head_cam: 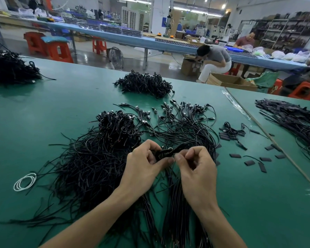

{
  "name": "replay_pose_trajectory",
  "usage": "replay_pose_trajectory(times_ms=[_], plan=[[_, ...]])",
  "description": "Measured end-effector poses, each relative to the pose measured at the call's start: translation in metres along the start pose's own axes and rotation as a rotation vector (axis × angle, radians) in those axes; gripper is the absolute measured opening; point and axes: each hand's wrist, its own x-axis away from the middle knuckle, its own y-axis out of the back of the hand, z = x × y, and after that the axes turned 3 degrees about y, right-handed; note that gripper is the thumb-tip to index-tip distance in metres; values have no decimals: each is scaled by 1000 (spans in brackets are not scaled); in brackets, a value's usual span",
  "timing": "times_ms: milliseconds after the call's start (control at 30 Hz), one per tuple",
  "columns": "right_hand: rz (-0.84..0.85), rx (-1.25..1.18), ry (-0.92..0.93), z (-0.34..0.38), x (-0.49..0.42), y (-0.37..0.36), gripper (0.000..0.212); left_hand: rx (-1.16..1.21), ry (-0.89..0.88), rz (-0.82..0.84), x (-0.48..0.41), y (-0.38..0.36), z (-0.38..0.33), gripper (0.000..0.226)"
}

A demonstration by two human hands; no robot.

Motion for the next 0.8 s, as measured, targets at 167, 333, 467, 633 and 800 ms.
replay_pose_trajectory(times_ms=[167,333,467,633,800], plan=[[29,-261,-132,0,3,-7,30,203,152,124,3,-2,-3,20],[222,-381,-272,-6,8,-4,37,665,306,277,1,1,-7,48],[267,-347,-304,-9,5,1,40,819,280,355,-1,7,-10,42],[285,-306,-257,-5,-3,7,39,700,83,341,4,6,-7,23],[170,-26,-131,-3,-8,11,36,283,58,249,2,11,4,42]])
